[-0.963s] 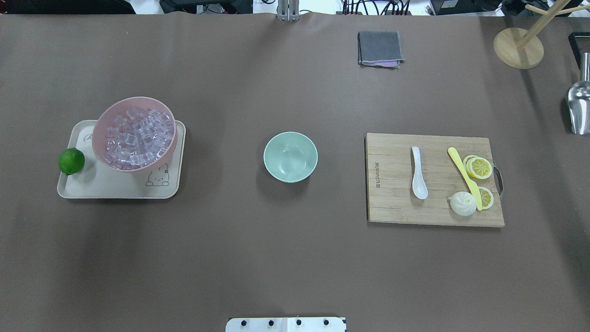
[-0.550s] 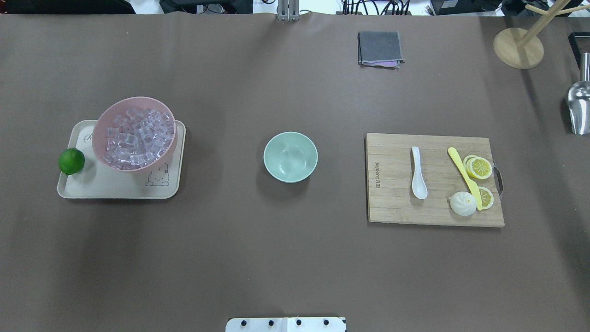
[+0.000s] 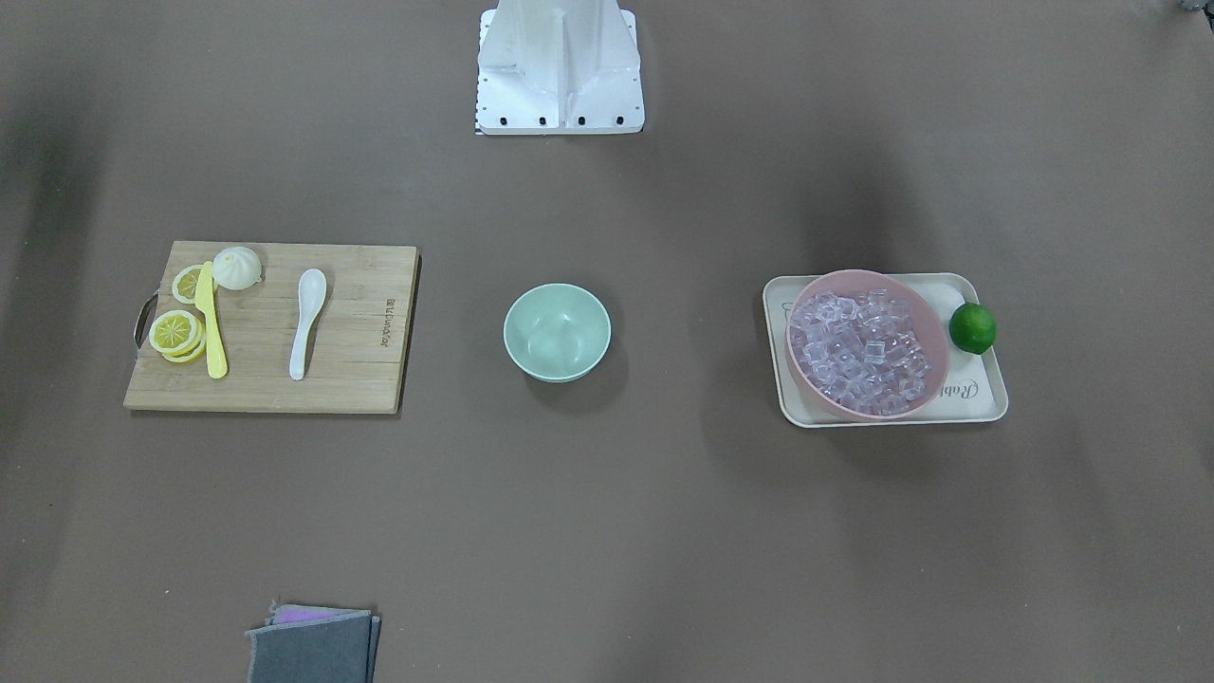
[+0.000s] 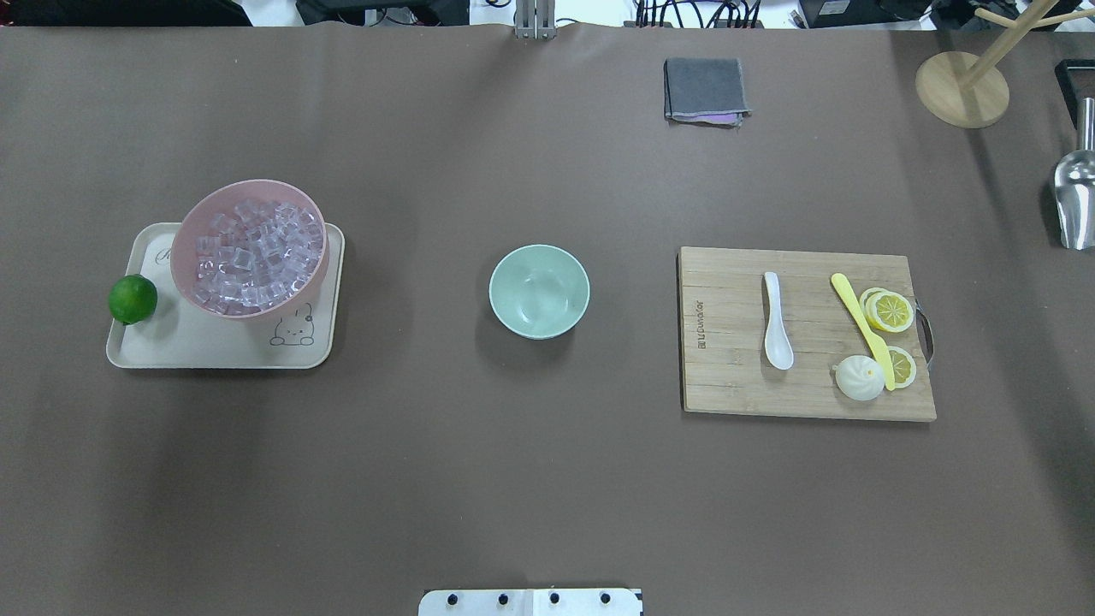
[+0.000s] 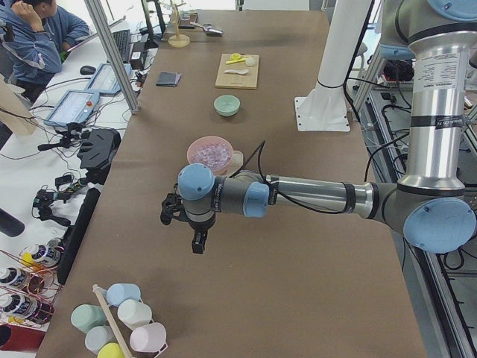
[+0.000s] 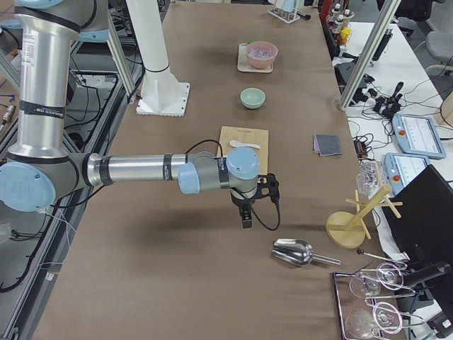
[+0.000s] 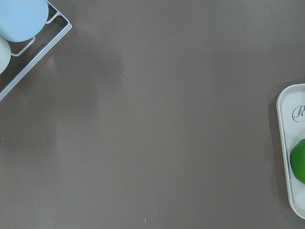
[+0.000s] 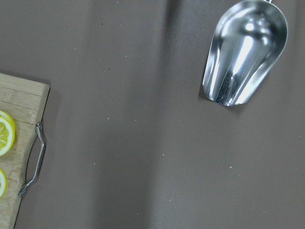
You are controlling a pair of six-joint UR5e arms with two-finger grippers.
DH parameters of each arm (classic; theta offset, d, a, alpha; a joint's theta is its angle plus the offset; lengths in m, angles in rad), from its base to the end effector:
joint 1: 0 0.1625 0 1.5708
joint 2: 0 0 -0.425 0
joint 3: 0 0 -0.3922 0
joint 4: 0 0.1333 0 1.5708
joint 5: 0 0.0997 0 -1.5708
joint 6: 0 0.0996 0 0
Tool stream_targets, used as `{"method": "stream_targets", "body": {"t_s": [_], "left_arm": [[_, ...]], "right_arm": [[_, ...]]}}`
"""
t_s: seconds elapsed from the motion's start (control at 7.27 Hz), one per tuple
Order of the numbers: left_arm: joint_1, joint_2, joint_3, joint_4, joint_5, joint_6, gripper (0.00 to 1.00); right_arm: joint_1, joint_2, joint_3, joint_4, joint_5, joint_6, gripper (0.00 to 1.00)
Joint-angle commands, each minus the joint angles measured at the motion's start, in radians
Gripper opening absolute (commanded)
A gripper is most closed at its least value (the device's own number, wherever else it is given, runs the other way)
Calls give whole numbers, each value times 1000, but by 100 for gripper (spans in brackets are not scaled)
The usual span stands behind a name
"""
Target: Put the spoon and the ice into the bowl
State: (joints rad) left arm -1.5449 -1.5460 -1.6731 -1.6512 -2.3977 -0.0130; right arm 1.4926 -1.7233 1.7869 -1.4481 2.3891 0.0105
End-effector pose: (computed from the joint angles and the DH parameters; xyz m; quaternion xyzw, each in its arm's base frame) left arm -0.0473 -0.4909 0.6079 0.0644 0.4018 0.0376 0.9127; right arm 0.0262 -0.4408 0.6061 0.0677 -0.3995 -0.0679 0.9117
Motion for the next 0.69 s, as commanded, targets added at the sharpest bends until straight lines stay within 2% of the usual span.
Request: {"method": "stream_targets", "body": {"t_s": [0.0, 0.55], "left_arm": [[2, -2, 0, -12, 0, 1, 98], [3, 1, 0, -71, 3, 1, 98]], "right_arm": [[0, 2, -7, -2, -2, 0, 100], [0, 1, -11, 0, 5, 2, 100]]}}
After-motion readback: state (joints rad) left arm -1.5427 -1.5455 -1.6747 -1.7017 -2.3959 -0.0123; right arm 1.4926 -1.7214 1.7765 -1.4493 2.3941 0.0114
